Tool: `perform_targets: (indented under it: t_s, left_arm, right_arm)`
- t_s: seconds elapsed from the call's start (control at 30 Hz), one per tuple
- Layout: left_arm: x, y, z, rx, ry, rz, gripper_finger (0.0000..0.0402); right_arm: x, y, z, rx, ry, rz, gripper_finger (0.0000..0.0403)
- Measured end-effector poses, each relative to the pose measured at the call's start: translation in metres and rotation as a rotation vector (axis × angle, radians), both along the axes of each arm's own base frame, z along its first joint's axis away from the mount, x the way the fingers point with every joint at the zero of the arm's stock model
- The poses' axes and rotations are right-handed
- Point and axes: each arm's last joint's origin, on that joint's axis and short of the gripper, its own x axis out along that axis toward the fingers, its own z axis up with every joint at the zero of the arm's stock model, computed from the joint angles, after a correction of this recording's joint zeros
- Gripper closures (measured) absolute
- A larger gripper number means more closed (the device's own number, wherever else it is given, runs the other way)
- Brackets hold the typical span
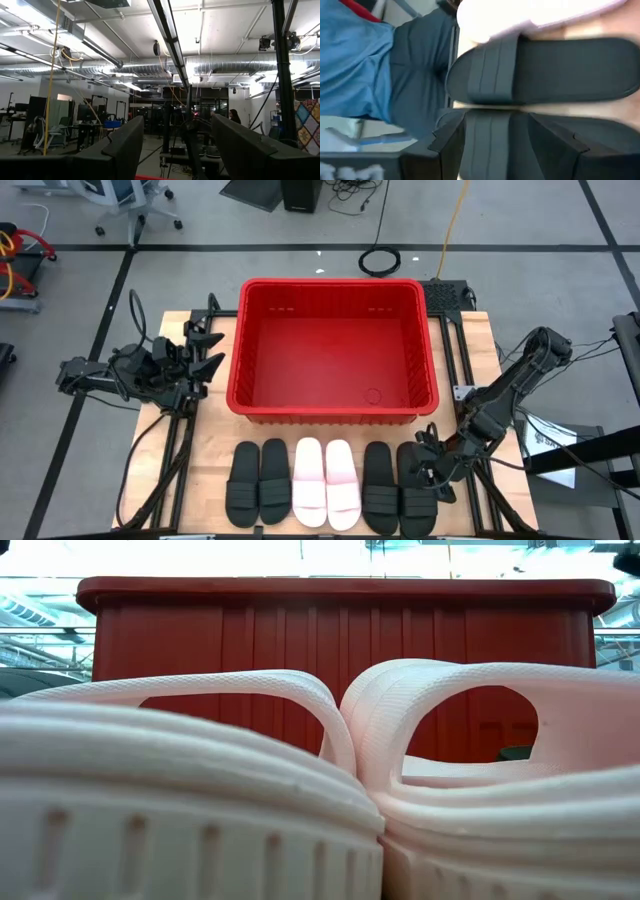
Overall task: Pick and place slides into bin
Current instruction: Put the middle right black slide into the red bin
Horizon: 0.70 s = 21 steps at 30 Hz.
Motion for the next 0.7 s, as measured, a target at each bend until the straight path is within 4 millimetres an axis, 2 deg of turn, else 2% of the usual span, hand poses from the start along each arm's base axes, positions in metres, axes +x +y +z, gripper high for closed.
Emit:
perform_targets:
  t_s: [0.27,0.7]
  left_arm:
    - [0.0,0.0,0.0,-0.003,0.0,-0.002,0.016]
    - [0.0,0.0,0.0,-0.004,0.0,-0.002,0.016]
  right_arm:
    - [-0.007,-0.002,-0.042,0.141,0.115,-0.011,0.0202]
    - [-0.017,-0.01,-0.082,0.249,0.183,-0.068,0.0202]
